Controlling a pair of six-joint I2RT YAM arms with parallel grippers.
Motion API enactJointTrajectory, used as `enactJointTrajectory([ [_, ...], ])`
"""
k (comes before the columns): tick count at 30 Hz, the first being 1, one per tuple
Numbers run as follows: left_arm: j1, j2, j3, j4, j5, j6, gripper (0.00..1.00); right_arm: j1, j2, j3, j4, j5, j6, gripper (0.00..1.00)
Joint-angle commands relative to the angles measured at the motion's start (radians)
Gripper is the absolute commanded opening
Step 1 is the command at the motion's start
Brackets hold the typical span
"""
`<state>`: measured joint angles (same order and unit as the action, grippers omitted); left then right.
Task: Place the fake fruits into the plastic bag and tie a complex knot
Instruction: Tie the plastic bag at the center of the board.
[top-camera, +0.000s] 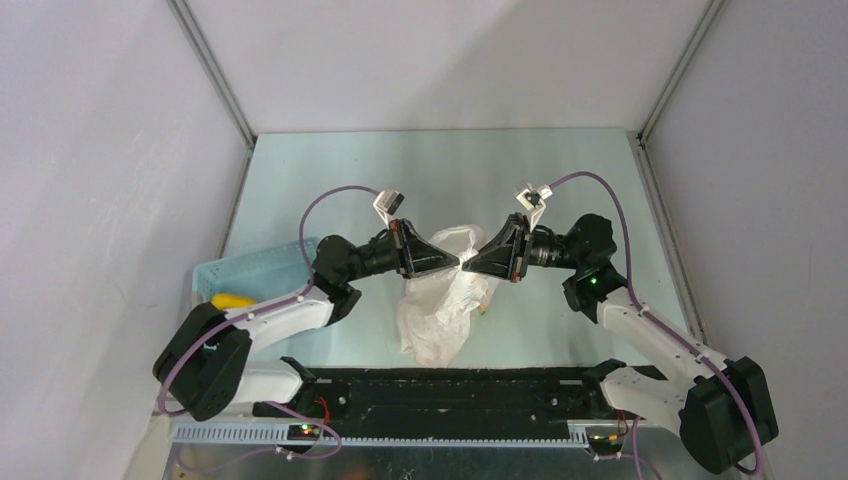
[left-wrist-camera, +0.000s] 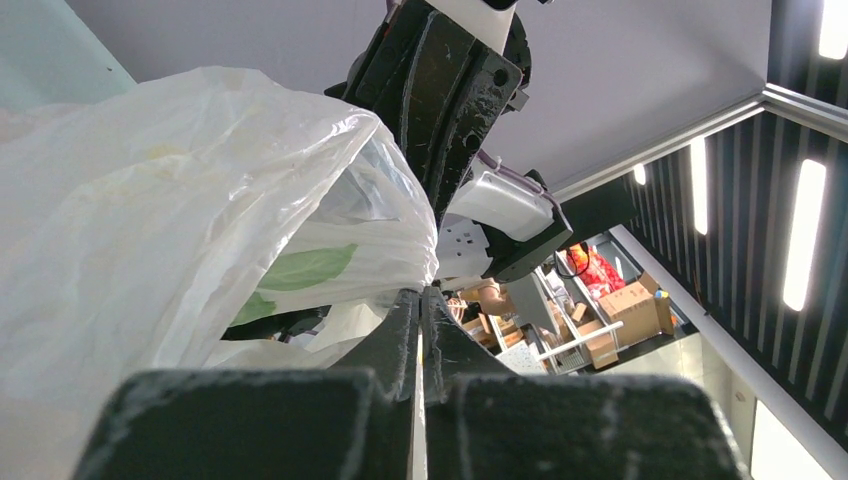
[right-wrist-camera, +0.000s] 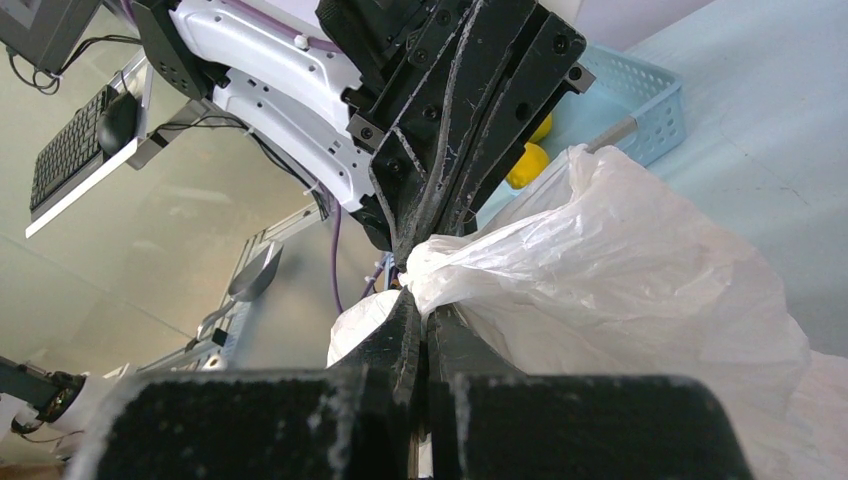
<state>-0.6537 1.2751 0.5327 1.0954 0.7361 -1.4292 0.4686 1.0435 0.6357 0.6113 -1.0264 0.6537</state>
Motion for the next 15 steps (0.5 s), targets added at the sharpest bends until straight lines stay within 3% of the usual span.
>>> enactJointTrajectory([
  [1, -0.001, -0.061, 0.006, 0.074, 0.005, 0.023, 0.0, -0.014, 0.008, -0.011, -0.018, 0.02, -0.021, 0.0],
  [4, -0.001, -0.086, -0.003, 0.048, -0.015, 0.06, 0.0, -0.024, 0.003, -0.011, -0.035, 0.022, -0.009, 0.0],
  [8, -0.001, -0.135, -0.003, -0.105, -0.053, 0.15, 0.0, -0.039, -0.011, -0.011, -0.087, 0.031, -0.001, 0.0],
  [15, -0.001, -0.17, 0.03, -0.269, -0.066, 0.257, 0.0, -0.042, -0.036, -0.012, -0.164, 0.051, -0.026, 0.13],
])
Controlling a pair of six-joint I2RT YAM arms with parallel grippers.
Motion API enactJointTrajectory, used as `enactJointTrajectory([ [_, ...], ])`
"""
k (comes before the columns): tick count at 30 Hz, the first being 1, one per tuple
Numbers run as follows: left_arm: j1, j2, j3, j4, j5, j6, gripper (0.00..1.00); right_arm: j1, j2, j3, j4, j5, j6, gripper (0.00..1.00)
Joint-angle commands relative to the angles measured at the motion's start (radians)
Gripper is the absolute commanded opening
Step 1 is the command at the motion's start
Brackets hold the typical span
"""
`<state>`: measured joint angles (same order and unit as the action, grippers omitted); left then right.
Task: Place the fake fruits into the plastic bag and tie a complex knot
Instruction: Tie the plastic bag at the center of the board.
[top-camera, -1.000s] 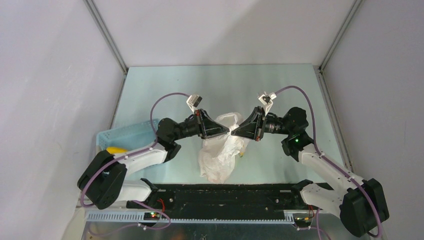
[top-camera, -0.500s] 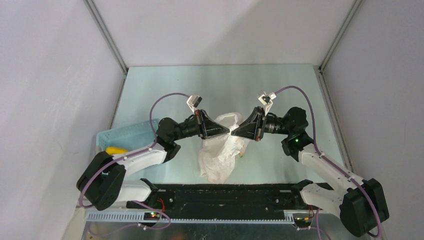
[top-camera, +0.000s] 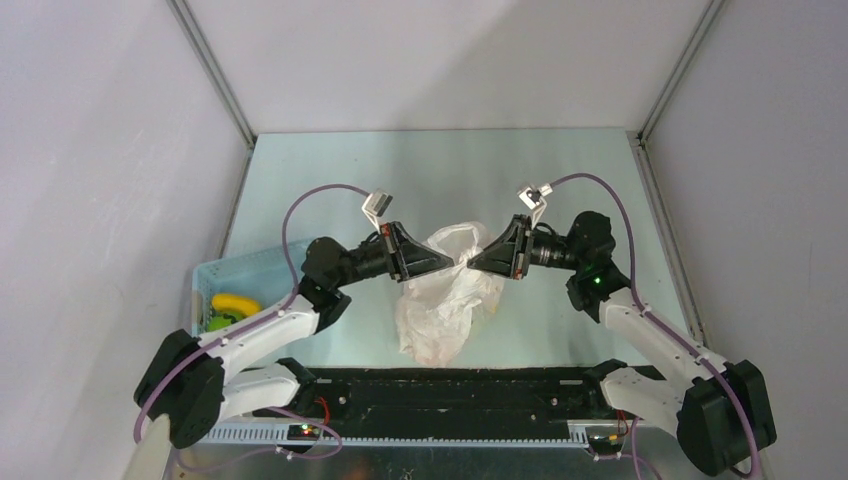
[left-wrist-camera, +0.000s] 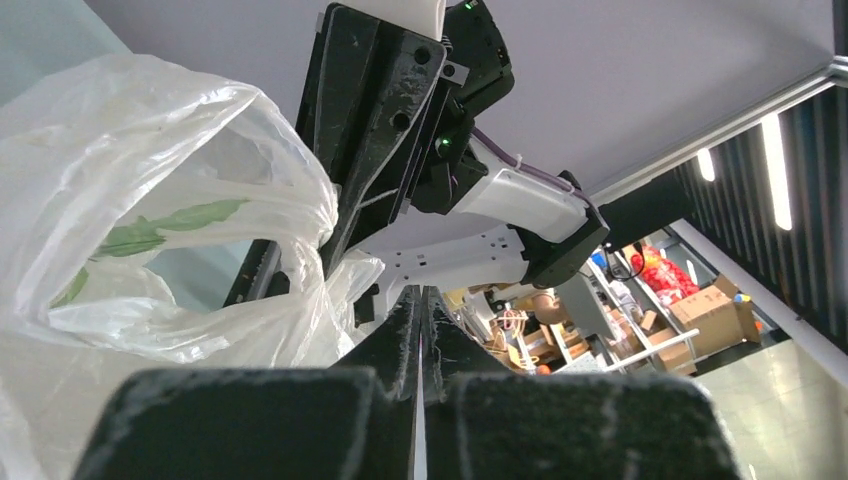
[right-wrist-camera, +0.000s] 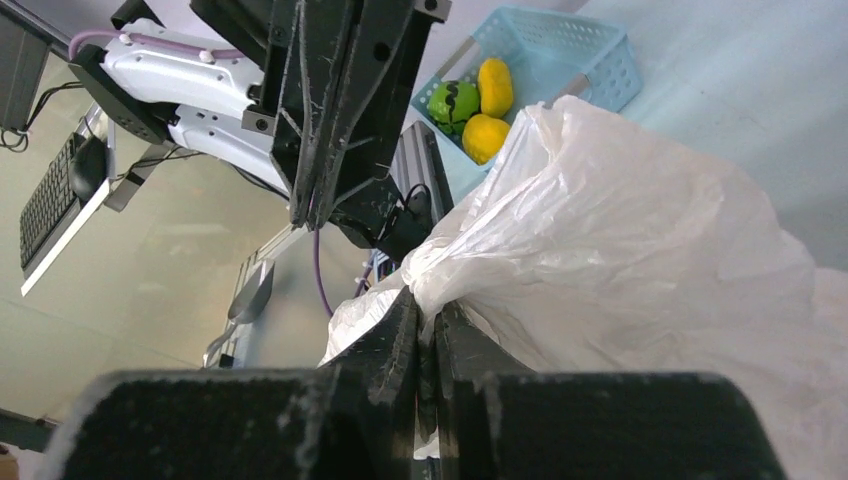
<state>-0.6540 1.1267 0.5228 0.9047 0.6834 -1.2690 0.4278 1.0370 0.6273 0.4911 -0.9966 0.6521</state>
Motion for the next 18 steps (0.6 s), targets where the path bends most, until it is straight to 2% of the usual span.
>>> enactJointTrajectory([
  [1, -0.001, -0.019, 0.047, -0.099, -0.012, 0.102, 0.0, -0.002, -0.03, -0.003, -0.048, 0.022, -0.027, 0.13],
  [3, -0.001, -0.015, 0.057, -0.15, -0.01, 0.127, 0.0, -0.002, -0.03, -0.003, -0.04, 0.021, -0.021, 0.13],
  [5, -0.001, -0.007, 0.068, -0.183, -0.003, 0.147, 0.08, -0.002, -0.028, -0.003, -0.024, 0.01, -0.013, 0.11],
  [6, -0.001, 0.0, 0.073, -0.183, 0.009, 0.147, 0.18, -0.001, -0.029, -0.003, -0.015, 0.006, -0.01, 0.09],
  [7, -0.001, 0.004, 0.076, -0.174, 0.023, 0.144, 0.23, 0.001, -0.03, -0.003, 0.0, 0.003, -0.004, 0.06],
  [9, -0.004, 0.014, 0.09, -0.157, 0.046, 0.134, 0.43, 0.006, -0.033, -0.003, 0.026, 0.003, 0.003, 0.03],
  [11, -0.013, 0.024, 0.107, -0.148, 0.074, 0.132, 0.54, 0.015, -0.031, -0.003, 0.055, 0.007, 0.016, 0.01],
  [15, -0.044, 0.051, 0.153, -0.168, 0.111, 0.149, 0.65, 0.039, -0.02, -0.003, 0.12, 0.012, 0.045, 0.0],
  [18, -0.051, 0.075, 0.165, -0.162, 0.135, 0.142, 0.69, 0.06, -0.012, -0.003, 0.156, 0.024, 0.056, 0.0],
])
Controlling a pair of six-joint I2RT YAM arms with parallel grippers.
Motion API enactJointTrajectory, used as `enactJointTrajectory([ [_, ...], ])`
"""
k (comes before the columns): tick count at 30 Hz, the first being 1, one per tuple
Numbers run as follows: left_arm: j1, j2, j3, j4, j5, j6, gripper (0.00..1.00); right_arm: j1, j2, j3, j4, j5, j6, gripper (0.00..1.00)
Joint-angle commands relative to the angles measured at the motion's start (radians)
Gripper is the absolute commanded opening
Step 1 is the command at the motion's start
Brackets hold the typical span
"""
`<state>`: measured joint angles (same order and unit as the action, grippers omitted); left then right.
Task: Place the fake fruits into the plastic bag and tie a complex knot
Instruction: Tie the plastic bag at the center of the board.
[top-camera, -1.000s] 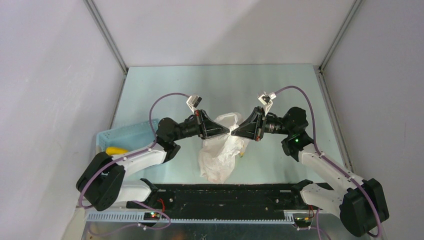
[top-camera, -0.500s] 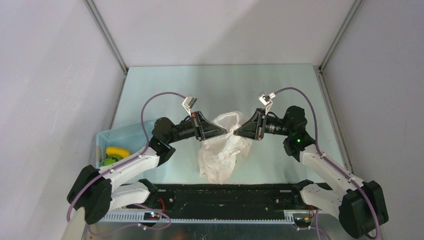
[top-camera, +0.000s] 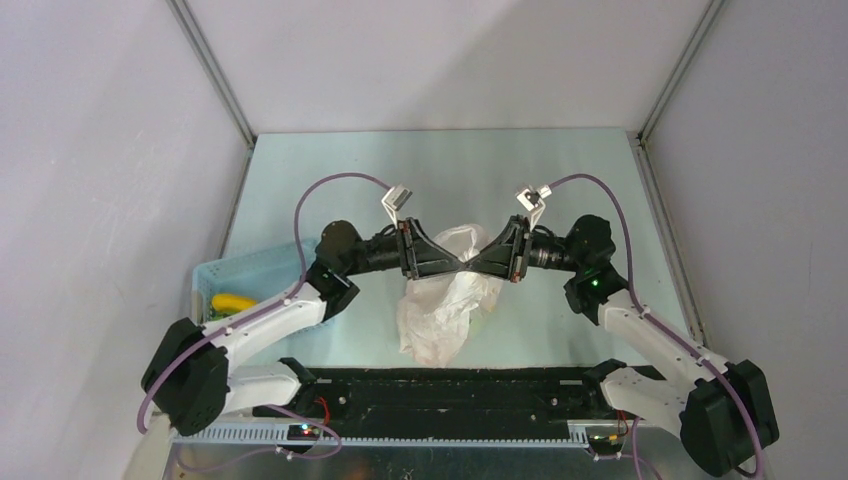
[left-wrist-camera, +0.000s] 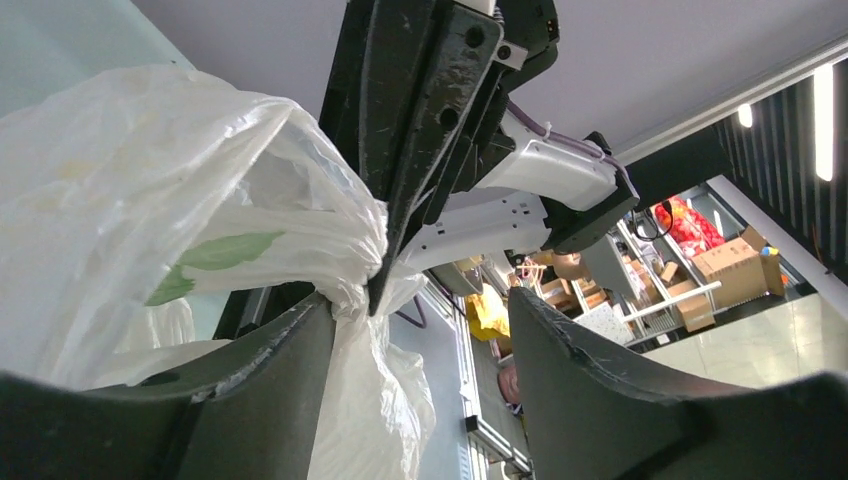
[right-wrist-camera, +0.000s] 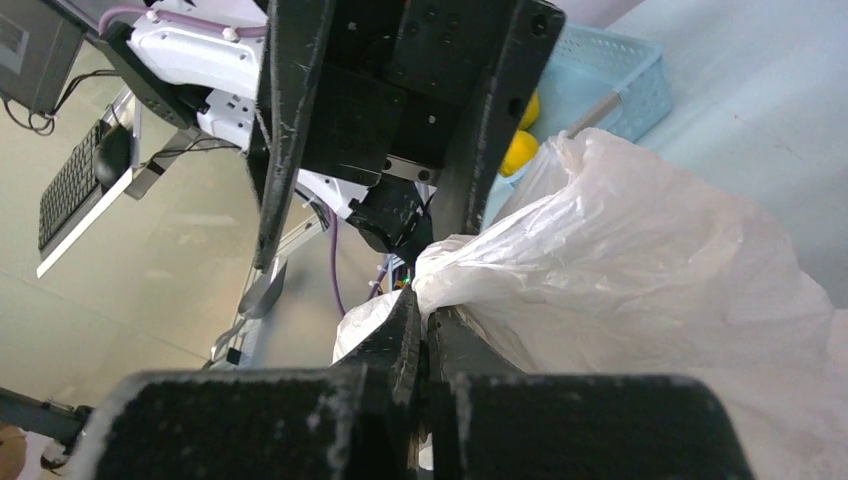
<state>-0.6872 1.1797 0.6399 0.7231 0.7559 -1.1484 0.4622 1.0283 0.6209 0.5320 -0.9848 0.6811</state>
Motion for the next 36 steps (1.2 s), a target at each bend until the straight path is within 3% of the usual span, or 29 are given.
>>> enactJointTrajectory([
  [1, -0.019, 0.027, 0.05, 0.03, 0.076, 0.008, 0.71, 0.032, 0.0, 0.003, 0.122, 0.018, 0.029, 0.0],
  [10, -0.056, 0.089, 0.091, 0.033, 0.105, -0.016, 0.77, 0.05, 0.008, 0.012, 0.149, 0.031, 0.04, 0.0],
  [17, -0.066, 0.127, 0.084, 0.313, 0.079, -0.197, 0.79, 0.054, 0.013, 0.013, 0.099, 0.032, 0.012, 0.0],
  [22, -0.056, 0.088, 0.053, 0.304, 0.056, -0.198, 0.7, 0.024, -0.007, 0.013, 0.008, 0.03, -0.029, 0.0],
  [29, -0.032, 0.04, 0.027, 0.253, 0.03, -0.168, 0.45, -0.004, -0.01, 0.012, -0.036, 0.012, -0.061, 0.0],
  [36, -0.01, 0.027, -0.008, 0.248, -0.014, -0.174, 0.34, -0.009, -0.013, 0.013, -0.044, 0.0, -0.066, 0.0],
])
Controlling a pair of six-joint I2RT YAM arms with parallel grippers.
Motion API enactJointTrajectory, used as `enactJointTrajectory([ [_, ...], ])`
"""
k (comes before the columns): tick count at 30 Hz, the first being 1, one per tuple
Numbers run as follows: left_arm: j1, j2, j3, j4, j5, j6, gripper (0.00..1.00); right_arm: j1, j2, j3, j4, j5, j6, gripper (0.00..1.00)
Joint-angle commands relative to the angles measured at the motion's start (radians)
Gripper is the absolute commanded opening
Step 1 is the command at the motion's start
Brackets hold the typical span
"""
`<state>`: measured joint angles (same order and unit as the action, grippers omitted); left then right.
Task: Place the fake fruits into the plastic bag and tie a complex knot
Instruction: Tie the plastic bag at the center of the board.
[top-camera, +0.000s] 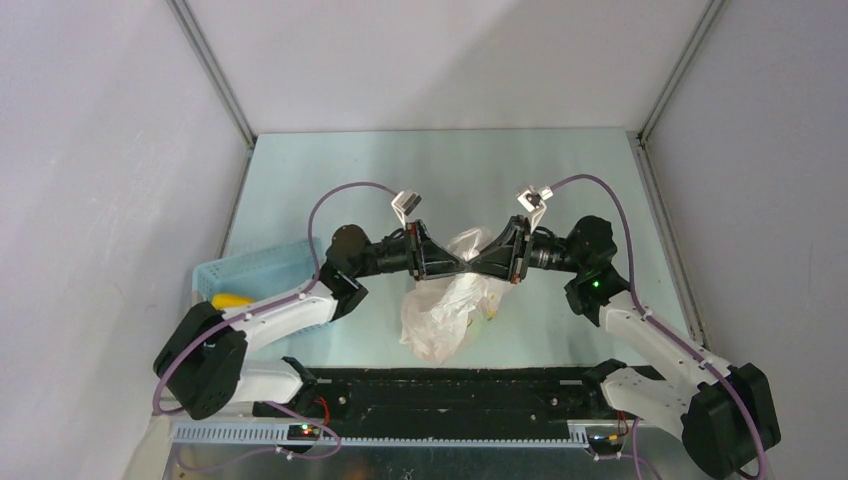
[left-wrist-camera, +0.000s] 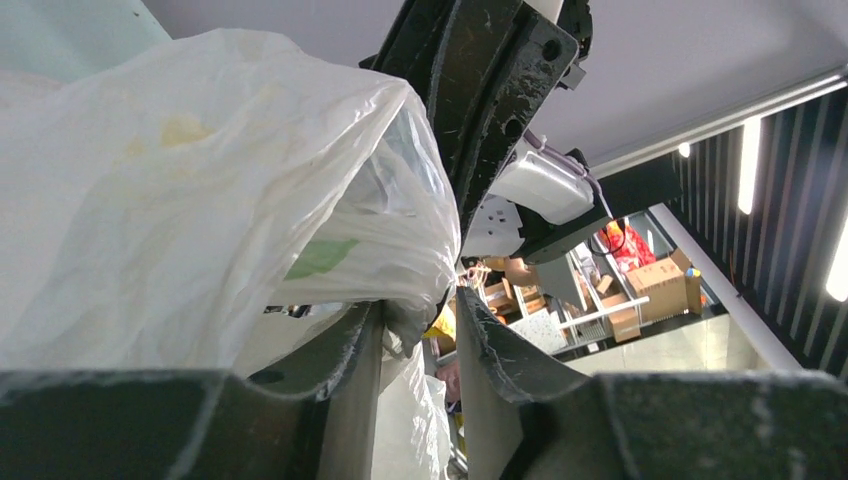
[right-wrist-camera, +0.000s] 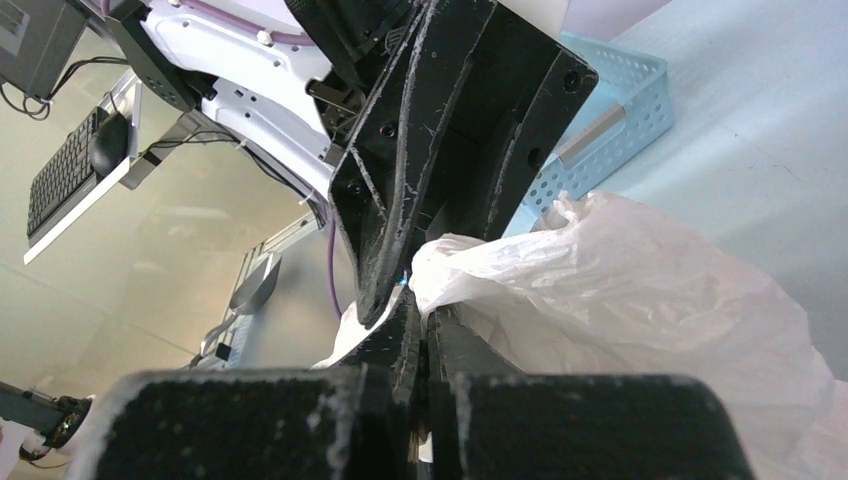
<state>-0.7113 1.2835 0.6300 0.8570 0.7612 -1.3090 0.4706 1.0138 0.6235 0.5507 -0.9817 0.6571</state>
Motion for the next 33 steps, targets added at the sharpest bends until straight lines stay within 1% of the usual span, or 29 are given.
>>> enactJointTrajectory([
  [1, 0.016, -0.085, -0.002, 0.101, -0.024, -0.007, 0.33, -0.02, 0.001, 0.01, -0.066, -0.005, -0.042, 0.0],
  [2, 0.022, -0.091, -0.008, 0.091, -0.036, -0.003, 0.31, -0.021, 0.001, 0.01, -0.068, -0.007, -0.043, 0.0],
  [7, 0.036, -0.125, -0.024, 0.039, -0.068, 0.025, 0.3, -0.021, 0.005, 0.01, -0.066, -0.016, -0.04, 0.0],
  [15, 0.036, -0.125, -0.024, 0.028, -0.078, 0.035, 0.19, -0.022, 0.01, 0.01, -0.063, -0.021, -0.037, 0.0],
  [23, 0.037, -0.14, 0.003, -0.098, -0.079, 0.107, 0.2, -0.02, 0.007, 0.01, -0.077, -0.016, -0.044, 0.0],
  [26, 0.038, -0.146, 0.029, -0.178, -0.086, 0.159, 0.2, -0.02, 0.003, 0.01, -0.079, -0.014, -0.046, 0.0],
  [28, 0.037, -0.15, 0.038, -0.214, -0.096, 0.19, 0.17, -0.02, 0.0, 0.01, -0.086, -0.011, -0.049, 0.0],
  [29, 0.035, -0.155, 0.04, -0.222, -0.099, 0.208, 0.11, -0.02, -0.003, 0.01, -0.088, -0.005, -0.049, 0.0],
  [31, 0.035, -0.17, 0.045, -0.248, -0.112, 0.245, 0.02, -0.018, -0.009, 0.01, -0.095, -0.001, -0.05, 0.0],
  [33, 0.035, -0.19, 0.05, -0.293, -0.13, 0.287, 0.0, -0.018, -0.017, 0.01, -0.106, 0.005, -0.052, 0.0],
])
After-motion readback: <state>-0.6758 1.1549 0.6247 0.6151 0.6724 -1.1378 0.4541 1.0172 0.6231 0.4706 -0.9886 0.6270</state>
